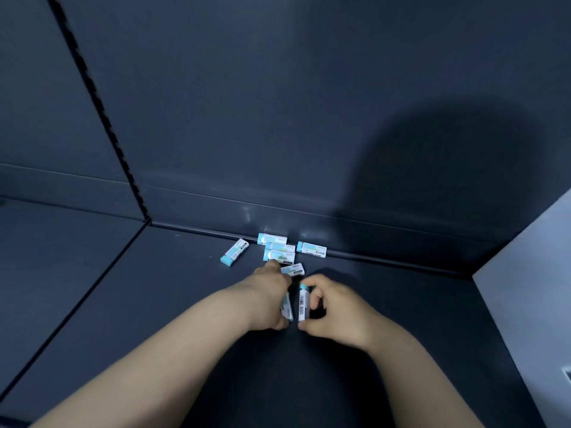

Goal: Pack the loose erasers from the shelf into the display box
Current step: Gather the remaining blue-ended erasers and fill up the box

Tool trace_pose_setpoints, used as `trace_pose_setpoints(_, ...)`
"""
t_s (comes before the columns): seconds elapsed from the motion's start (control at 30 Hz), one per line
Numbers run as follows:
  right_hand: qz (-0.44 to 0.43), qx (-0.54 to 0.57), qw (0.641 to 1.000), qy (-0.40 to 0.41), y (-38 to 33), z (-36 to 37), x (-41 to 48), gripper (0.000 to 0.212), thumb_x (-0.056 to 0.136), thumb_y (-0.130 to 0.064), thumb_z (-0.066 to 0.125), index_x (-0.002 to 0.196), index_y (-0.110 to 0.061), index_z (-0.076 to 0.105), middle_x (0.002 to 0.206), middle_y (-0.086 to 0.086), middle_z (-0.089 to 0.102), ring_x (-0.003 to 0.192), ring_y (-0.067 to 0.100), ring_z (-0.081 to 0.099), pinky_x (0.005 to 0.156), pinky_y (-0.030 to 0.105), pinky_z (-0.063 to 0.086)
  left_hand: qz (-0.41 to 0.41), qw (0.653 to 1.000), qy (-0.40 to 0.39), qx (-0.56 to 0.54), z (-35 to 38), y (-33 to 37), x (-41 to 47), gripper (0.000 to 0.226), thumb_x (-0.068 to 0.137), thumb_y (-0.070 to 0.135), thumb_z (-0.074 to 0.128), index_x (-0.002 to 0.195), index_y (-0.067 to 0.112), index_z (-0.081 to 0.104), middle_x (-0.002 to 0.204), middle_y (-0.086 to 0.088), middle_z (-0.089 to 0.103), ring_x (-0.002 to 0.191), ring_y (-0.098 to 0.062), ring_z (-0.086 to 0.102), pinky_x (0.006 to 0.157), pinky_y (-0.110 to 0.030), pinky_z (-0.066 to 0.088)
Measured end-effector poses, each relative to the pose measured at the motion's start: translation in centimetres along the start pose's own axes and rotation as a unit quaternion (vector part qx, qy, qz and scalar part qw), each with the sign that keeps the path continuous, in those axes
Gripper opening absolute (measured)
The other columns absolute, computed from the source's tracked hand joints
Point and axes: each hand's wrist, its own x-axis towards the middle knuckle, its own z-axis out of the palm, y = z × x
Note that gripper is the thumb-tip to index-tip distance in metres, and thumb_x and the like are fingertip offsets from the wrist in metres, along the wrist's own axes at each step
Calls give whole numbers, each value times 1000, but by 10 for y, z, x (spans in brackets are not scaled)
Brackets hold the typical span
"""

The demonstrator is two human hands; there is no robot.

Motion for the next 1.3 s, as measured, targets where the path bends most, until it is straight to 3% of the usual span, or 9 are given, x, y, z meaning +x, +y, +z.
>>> trace_pose_setpoints(0.1, -15, 10, 1000, 19, 5, 2, -6, 61, 59, -46, 66, 114, -43, 40, 84, -24, 52, 82, -2, 45, 85, 26, 42, 3, 997, 19, -70, 6, -6, -9, 61, 73, 25, 71, 127, 20, 42, 128, 2, 27, 110, -17, 48, 89, -25, 44)
trace_pose_setpoints(0.23, -34, -33, 998, 30, 3, 2, -7, 59, 60, -51, 66, 114, -44, 42, 86, -28, 52, 81, -8, 40, 84, 24, 33, 23, 977, 88, -192, 15, -9, -19, 55, 67, 20, 73, 113, 27, 44, 114, 6, 45, 101, -8, 49, 88, -20, 43)
trace_pose_setpoints(0.3, -33, -54, 998, 23, 1, 1, -8, 57, 60, -53, 66, 112, -44, 44, 89, -27, 50, 82, -6, 40, 84, 25, 31, 24, 978, 110, -177, 22, -16, -24, 58, 67, 25, 74, 117, 30, 44, 115, 8, 48, 110, -6, 41, 90, -14, 36)
trace_pose_setpoints(0.4, -17, -78, 997, 19, -2, -3, -11, 57, 61, -56, 67, 112, -43, 46, 92, -22, 48, 89, 3, 43, 87, 27, 31, -10, 982, 123, -144, 27, -27, -32, 63, 65, 38, 76, 118, 37, 43, 118, 12, 46, 117, -8, 32, 99, -23, 31)
trace_pose_setpoints(0.53, 11, -122, 992, 20, 6, -7, -21, 62, 60, -59, 66, 116, -42, 46, 96, -20, 44, 102, 7, 42, 88, 28, 30, -44, 987, 115, -107, 29, -33, -42, 66, 66, 46, 73, 122, 39, 40, 120, 18, 33, 115, -7, 27, 92, -22, 21)
trace_pose_setpoints(0.7, 26, -147, 989, 2, 7, -8, -24, 94, 58, -65, 67, 138, -34, 29, 133, -10, 36, 129, 15, 28, 107, 34, 24, -47, 993, 81, -72, 28, -32, -42, 86, 68, 50, 71, 140, 33, 27, 135, 11, 28, 126, -13, 23, 102, -29, 20)
trace_pose_setpoints(0.87, 11, -110, 994, 8, -7, -4, -18, 78, 63, -51, 74, 132, -32, 42, 127, -9, 38, 124, 14, 32, 105, 28, 27, -36, 997, 69, -22, 24, -26, -37, 77, 71, 48, 70, 137, 34, 34, 135, 9, 32, 124, -15, 28, 99, -31, 21)
trace_pose_setpoints(1.07, -46, -81, 994, 49, -39, 7, -20, 77, 65, -45, 74, 133, -39, 38, 130, -15, 37, 124, 9, 31, 107, 27, 26, 15, 984, 170, -45, 26, -36, -56, 65, 68, 46, 65, 127, 42, 38, 124, 20, 38, 112, -4, 31, 88, -22, 22)
trace_pose_setpoints(1.3, -63, -77, 991, 93, -101, 41, -16, 79, 66, -48, 74, 134, -34, 37, 130, -17, 39, 123, 5, 32, 106, 25, 26, 27, 972, 231, 15, 14, -85, -94, 68, 69, 57, 60, 130, 42, 35, 125, 21, 38, 116, -3, 30, 85, -20, 16)
